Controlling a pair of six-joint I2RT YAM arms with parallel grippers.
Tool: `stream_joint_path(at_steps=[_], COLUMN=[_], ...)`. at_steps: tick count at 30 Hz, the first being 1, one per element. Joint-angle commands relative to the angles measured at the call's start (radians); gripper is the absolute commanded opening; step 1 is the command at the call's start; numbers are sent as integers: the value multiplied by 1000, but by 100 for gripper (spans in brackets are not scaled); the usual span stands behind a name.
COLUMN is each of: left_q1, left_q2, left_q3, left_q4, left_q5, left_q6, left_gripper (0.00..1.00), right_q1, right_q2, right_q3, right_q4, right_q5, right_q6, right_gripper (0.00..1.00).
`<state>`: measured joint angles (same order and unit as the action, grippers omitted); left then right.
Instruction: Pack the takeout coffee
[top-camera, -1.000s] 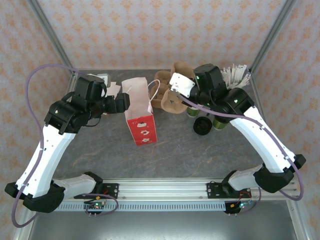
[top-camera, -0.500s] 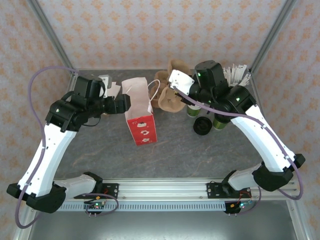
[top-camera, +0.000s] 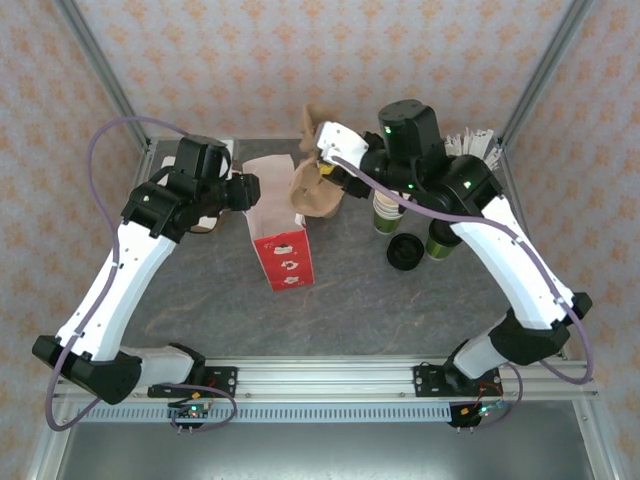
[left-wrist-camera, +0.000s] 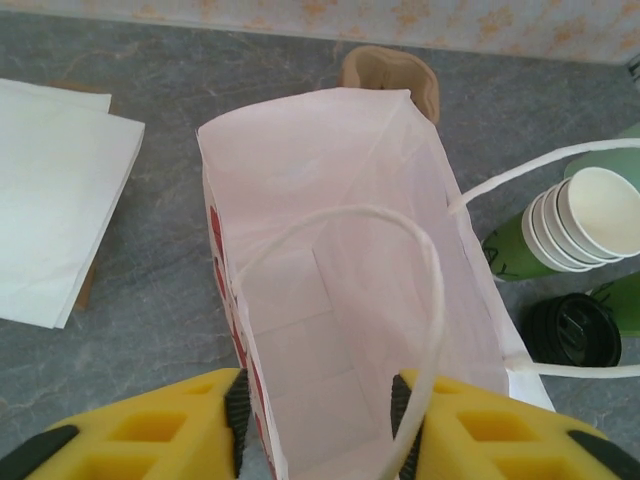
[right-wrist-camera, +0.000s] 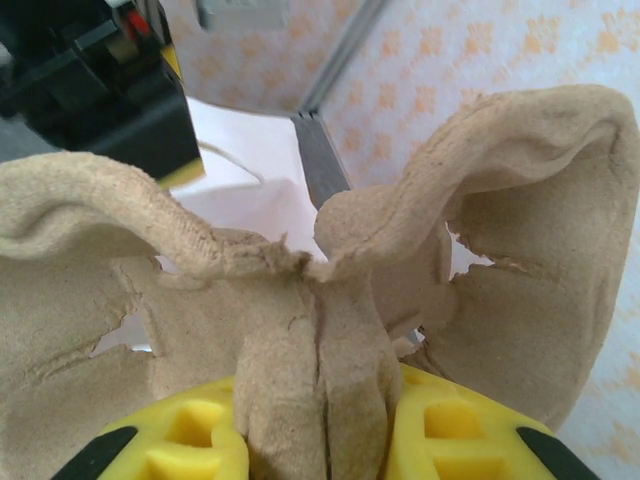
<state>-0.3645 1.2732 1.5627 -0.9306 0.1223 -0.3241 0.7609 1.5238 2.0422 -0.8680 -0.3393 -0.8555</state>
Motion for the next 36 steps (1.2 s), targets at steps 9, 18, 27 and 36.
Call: stream_joint_path(at_steps=[9, 18, 27, 36], left_q1=[7, 7, 9, 22], left_q2=[-89, -141, -171, -188], left_q3=[-120, -192, -230, -264], left_q4=[143, 223, 249, 266], left_q5=[8, 25, 30, 31], left_q6=[-47, -108, -143, -176], left_gripper=[28, 18, 15, 13], right_q1=[51, 49, 22, 14], right_q2=[203, 249, 249, 246], right_q3=[167, 141, 72, -2], right_q4=[123, 176, 196, 195], right_q5=[-103, -117, -121, -97], right_q6=[60, 91, 91, 48], right_gripper=[22, 20, 18, 18])
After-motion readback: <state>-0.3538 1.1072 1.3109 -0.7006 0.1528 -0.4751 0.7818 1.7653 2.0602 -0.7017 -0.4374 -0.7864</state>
